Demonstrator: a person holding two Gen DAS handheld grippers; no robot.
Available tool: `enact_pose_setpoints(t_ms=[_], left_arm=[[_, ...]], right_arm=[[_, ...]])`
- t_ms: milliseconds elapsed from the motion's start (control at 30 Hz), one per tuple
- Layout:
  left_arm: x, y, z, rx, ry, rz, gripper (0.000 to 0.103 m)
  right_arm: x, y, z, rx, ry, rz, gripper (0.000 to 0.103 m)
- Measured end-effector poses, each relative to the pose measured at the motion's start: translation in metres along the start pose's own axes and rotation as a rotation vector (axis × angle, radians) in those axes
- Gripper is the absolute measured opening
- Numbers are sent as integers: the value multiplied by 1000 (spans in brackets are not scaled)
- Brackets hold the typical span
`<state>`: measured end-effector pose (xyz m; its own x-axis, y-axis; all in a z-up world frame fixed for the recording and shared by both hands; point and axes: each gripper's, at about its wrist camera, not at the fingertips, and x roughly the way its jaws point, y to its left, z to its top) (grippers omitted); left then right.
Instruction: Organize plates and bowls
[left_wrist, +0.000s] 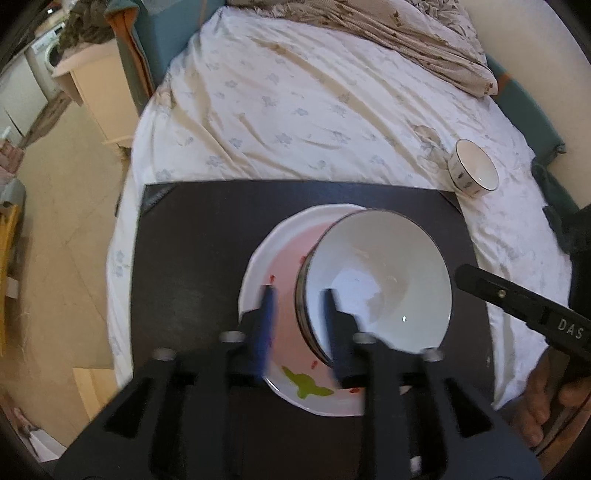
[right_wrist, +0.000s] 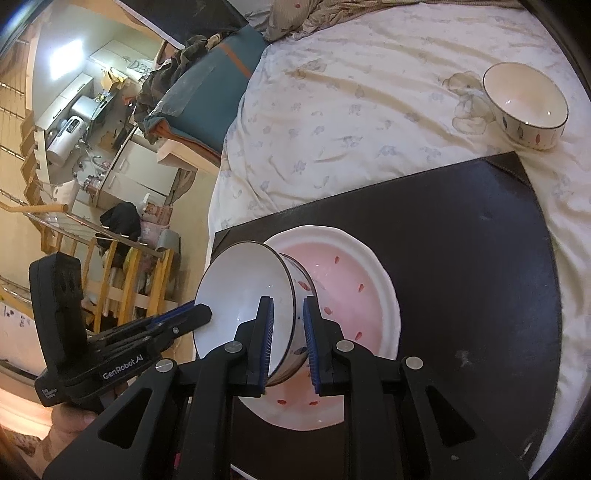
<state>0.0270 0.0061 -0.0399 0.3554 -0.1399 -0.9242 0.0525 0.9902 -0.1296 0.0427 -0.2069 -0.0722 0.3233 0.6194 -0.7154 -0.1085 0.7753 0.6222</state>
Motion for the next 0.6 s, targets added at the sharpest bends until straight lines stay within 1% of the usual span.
enact_pose_setpoints(t_ms=[33,100,133,200,333,400,433,467,500,533,600], left_arm=[[-4,-1,0,-1,-22,21,52],[-9,-1,-1,-6,-57,32,63],[-11,-2,0,-10,-74,41,66],[-15,-4,2,-16,-92,68,66],[-22,-12,11,-1,-140,174,66],[-25,-16,17,-4,-155,183,66],[-27,-18,21,-9,-161,185,66],[-27,-21,23,-13,-162,184,66],[-27,-24,26,-17,-161,179,66],[-27,-29,32,-22,-154,166,66],[-27,-38,40,-30,-134,129,66]], right_arm=[[-2,0,-1,-3,-2,-11,20],[-7,-3,-2,1,-9,-24,20],[-11,-5,-2,7,-15,-29,20],[-19,-10,-2,19,-31,-34,20],[-38,-25,-3,50,-61,-104,21],[-50,-33,-3,68,-92,-182,31],[-59,-37,-3,69,-135,-242,54],[-69,-41,-3,72,-174,-281,76],[-77,-44,-3,83,-205,-293,81],[-87,-51,-2,108,-237,-289,82],[-100,-64,2,155,-253,-278,82]])
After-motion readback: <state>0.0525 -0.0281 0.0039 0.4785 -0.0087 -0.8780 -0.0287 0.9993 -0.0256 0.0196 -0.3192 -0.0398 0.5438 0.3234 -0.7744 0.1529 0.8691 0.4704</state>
